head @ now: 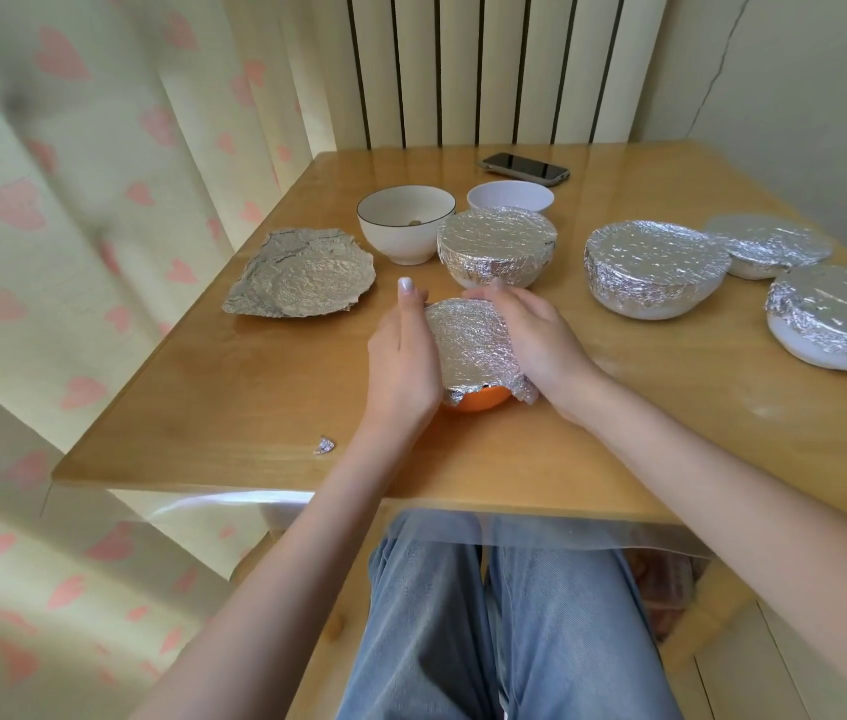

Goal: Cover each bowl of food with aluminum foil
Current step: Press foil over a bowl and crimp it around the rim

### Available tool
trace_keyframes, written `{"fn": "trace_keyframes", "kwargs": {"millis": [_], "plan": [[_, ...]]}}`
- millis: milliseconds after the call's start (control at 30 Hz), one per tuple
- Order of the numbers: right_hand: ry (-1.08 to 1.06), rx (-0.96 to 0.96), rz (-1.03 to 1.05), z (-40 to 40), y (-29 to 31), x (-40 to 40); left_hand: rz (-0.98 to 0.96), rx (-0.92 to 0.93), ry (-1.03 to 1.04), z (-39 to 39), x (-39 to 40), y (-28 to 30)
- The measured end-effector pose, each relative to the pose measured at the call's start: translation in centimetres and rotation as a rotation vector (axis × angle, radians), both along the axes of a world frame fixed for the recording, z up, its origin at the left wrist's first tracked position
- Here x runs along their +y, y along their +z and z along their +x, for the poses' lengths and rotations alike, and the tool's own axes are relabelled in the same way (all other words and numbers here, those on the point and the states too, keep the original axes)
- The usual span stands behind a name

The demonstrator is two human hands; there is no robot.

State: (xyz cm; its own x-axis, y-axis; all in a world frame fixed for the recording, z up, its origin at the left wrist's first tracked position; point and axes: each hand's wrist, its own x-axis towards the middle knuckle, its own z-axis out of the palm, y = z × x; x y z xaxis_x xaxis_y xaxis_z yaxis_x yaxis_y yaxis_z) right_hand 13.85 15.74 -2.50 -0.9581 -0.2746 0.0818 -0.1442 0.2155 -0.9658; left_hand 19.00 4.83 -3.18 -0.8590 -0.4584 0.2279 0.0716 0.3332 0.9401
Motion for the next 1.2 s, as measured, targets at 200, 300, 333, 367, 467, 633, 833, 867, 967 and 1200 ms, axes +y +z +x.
{"fn": "trace_keyframes", "kwargs": {"millis": [200, 300, 333, 367, 467, 633, 833, 867, 967, 1200], "plan": [[-0.289, 0.010, -0.105, 1.7, 0.7, 1.7, -0.221, 0.045, -0.355, 0.7, -4.7, 0.6], [-0.330, -0.067, -0.138, 2.7, 0.3, 1.0, -0.505, -0.090, -0.693, -0.2, -6.3, 2.3], [-0.326, -0.074, -0.152, 2.8, 0.2, 0.6, -0.610, -0.140, -0.737, -0.8, -6.2, 2.8], [-0.323, -0.082, -0.166, 2.8, 0.3, 0.1, -0.697, -0.185, -0.759, -1.3, -5.8, 3.3], [-0.314, -0.096, -0.149, 2.8, -0.2, -1.0, -0.828, -0.317, -0.802, -2.3, -4.4, 3.6], [-0.324, -0.159, -0.234, 2.8, -0.8, -1.3, -1.006, -0.344, -0.702, -2.3, -3.6, 2.6], [-0.355, -0.166, -0.248, 2.5, -0.9, -1.3, -1.054, -0.352, -0.714, -2.4, -3.8, 2.6], [-0.362, -0.158, -0.241, 2.5, -1.0, -1.3, -1.044, -0.339, -0.704, -2.3, -3.8, 2.5], [-0.358, -0.163, -0.232, 2.8, -0.8, -1.2, -1.017, -0.320, -0.692, -2.4, -3.8, 2.2], [-0.453, -0.185, -0.299, 3.3, 0.5, 1.6, -0.584, -0.031, -0.528, -1.8, -5.6, 3.0]]}}
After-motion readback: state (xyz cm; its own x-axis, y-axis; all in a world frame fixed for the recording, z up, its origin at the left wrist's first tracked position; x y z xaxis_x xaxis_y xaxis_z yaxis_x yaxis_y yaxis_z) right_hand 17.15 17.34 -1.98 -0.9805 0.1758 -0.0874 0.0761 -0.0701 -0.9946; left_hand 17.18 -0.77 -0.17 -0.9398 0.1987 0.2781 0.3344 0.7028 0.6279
